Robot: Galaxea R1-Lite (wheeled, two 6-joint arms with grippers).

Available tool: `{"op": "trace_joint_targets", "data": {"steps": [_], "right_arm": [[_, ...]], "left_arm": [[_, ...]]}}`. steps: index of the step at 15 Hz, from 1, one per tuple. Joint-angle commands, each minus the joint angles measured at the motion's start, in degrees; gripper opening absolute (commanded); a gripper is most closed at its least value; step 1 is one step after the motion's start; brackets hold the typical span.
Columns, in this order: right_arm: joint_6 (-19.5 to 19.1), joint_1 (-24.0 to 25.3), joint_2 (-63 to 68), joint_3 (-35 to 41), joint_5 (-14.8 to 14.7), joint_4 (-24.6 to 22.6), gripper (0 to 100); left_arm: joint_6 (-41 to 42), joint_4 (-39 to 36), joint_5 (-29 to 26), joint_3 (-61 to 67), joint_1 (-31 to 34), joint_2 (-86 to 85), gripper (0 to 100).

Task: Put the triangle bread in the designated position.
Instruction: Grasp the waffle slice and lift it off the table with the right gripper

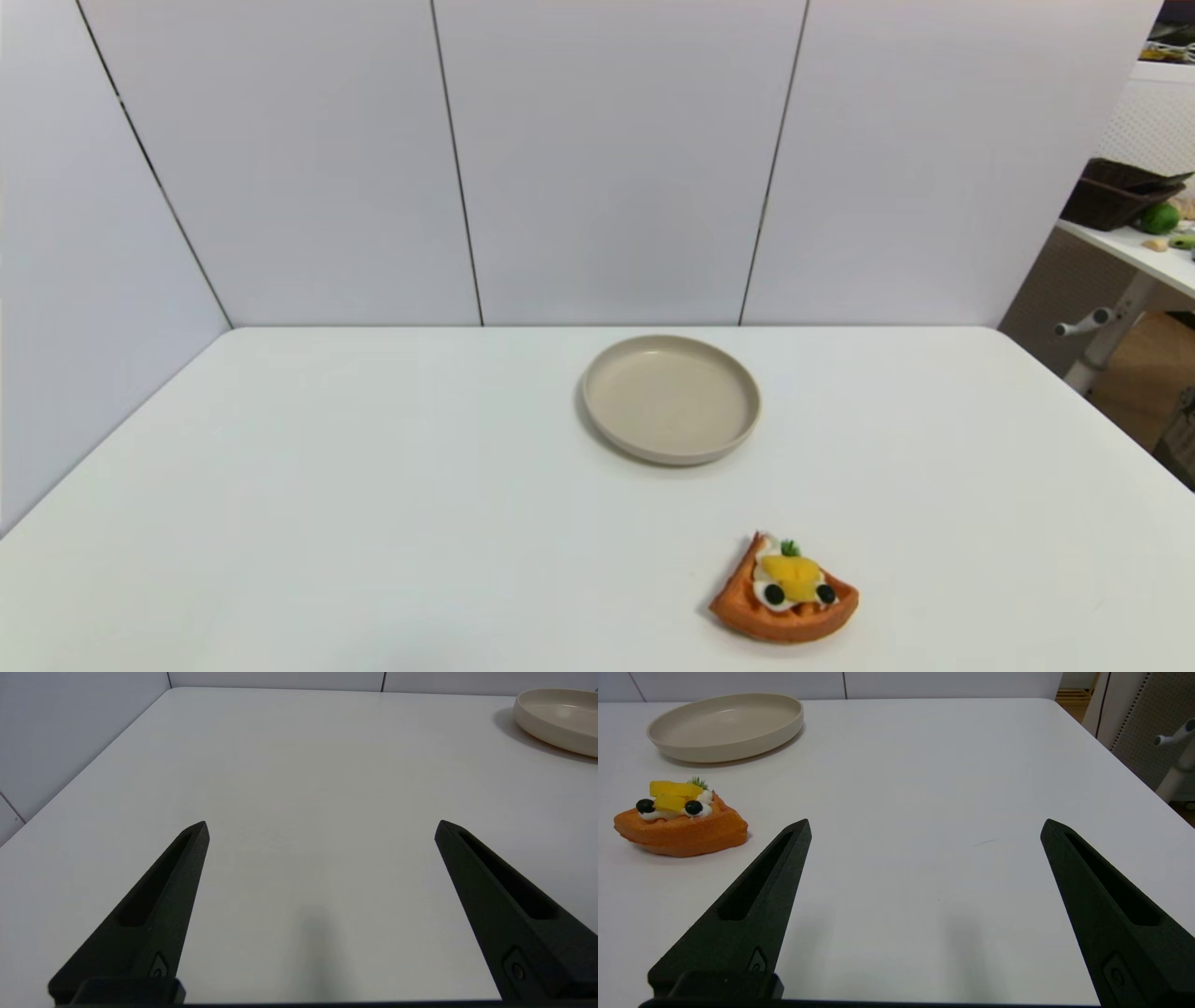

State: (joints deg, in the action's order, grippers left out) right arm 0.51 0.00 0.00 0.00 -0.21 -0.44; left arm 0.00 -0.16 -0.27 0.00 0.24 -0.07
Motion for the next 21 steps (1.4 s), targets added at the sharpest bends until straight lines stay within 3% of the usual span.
{"op": "trace_joint_targets", "data": {"steps": [1,3,5,6,10,12,14,16,18,21], "right_arm": [[-0.78,0.0,2.46,-0.35,0.21,-0.62,100],[-0.86,0.97,12.48,-4.39,0.82,-4.4,100],[-2.01,9.49,25.14,-10.99,3.99,-10.37,100],[-3.06,14.33,29.79,-15.12,6.01,-10.9,100],[-4.29,30.85,48.16,-26.98,6.45,-10.37,100],[-6.49,34.28,54.23,-27.86,6.89,-9.93,100],[-11.94,34.19,58.54,-29.62,10.05,-3.87,100],[-13.26,34.37,62.75,-34.19,12.42,7.73,100],[-14.57,34.54,66.09,-37.71,13.3,14.59,100],[-16.95,34.01,73.83,-42.01,12.86,15.73,100]], "left_arm": [[0.0,-0.11,0.0,0.0,0.02,-0.01,100],[0.0,0.07,0.0,0.0,0.02,-0.01,100],[0.0,-0.11,0.0,0.0,0.02,-0.01,100],[0.0,0.07,0.0,0.0,0.02,-0.01,100],[0.0,0.07,0.0,0.0,0.02,-0.01,100],[0.0,-0.11,0.0,0.0,0.02,-0.01,100],[0.0,-0.11,0.0,0.0,0.02,-0.01,100],[0.0,0.07,0.0,0.0,0.02,-0.01,100],[0.0,-0.11,0.0,0.0,0.02,-0.01,100],[0.0,0.07,0.0,0.0,0.02,-0.01,100]]}}
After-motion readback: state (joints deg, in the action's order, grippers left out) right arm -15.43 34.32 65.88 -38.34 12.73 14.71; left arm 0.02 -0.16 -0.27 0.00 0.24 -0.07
